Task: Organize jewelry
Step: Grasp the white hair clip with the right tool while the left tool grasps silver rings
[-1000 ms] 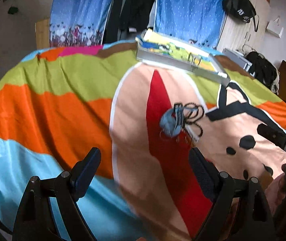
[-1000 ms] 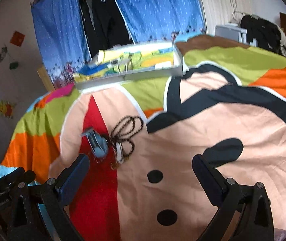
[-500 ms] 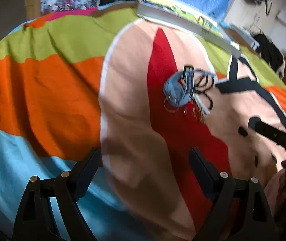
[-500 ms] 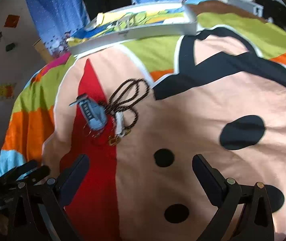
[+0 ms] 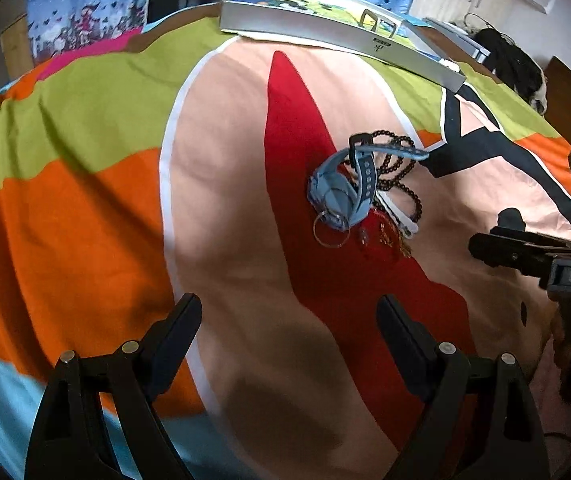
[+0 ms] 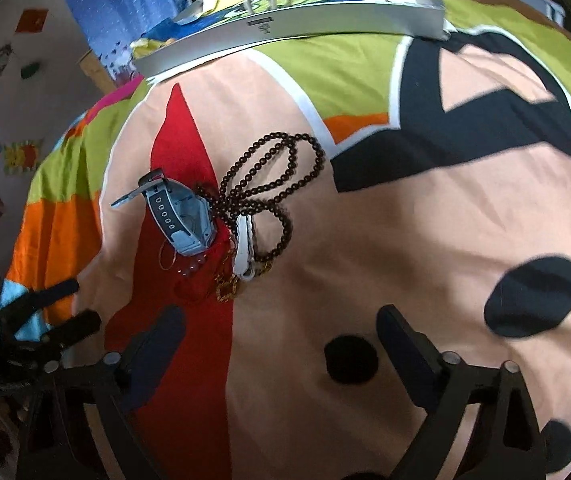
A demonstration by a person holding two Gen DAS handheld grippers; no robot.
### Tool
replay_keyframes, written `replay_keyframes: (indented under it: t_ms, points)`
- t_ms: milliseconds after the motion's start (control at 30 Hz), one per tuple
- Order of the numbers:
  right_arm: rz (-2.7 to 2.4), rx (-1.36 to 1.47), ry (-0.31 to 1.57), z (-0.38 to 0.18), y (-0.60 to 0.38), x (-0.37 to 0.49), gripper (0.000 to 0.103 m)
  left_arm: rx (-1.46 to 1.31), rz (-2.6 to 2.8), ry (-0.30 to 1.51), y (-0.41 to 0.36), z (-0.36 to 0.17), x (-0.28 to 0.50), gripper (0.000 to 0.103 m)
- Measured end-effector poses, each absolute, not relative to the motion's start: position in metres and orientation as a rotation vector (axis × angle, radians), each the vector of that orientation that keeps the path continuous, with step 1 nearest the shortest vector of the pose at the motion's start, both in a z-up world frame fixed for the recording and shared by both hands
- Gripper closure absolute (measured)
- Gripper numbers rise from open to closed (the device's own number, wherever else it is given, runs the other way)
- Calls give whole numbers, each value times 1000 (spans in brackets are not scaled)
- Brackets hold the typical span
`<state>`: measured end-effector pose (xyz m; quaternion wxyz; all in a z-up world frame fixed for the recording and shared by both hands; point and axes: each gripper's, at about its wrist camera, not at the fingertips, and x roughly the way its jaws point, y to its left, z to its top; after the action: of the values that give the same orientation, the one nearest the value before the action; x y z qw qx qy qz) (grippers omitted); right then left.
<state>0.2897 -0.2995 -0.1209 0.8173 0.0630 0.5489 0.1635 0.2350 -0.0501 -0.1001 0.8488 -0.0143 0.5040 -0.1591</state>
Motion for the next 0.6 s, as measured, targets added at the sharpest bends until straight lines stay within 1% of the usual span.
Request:
replay_keyframes:
  t_ms: [33,67,100,167,233,367,433,500,567,600]
  points:
    - [357,111,1166,-121,-297,291,13,-32,-341,1060,-50,-101,237,18]
    - [366,93,1164,-121,-294,292,19,-40,-355,1056,-49,-102,240,18]
    - [378,69,1162,-122,-291,293,28,-45,-368,1051,-49,-103,242,19]
    - [392,19,1163,-125,-286,296,33,-45,-396,1036,-51,-104,246,23]
    - [404,-2,1163,-127,-283,298,37,-37,-426,1026,-55,-105,251,36]
    - [439,-15,1153,-128,-279,302,49,-32,-469,1032,-63,-114,262,50]
    - [459,-31,1144,-129,-275,303,55,-32,-488,1038,-64,-118,267,60]
    - [479,-46,1137,-130,-270,303,62,-31,-491,1039,-66,-122,275,65]
    - [494,-68,1128,-131,-265,303,65,-49,-493,1042,-65,-126,283,66]
    - [497,-75,1127,-132,-263,304,68,-63,-494,1045,-65,-128,287,69]
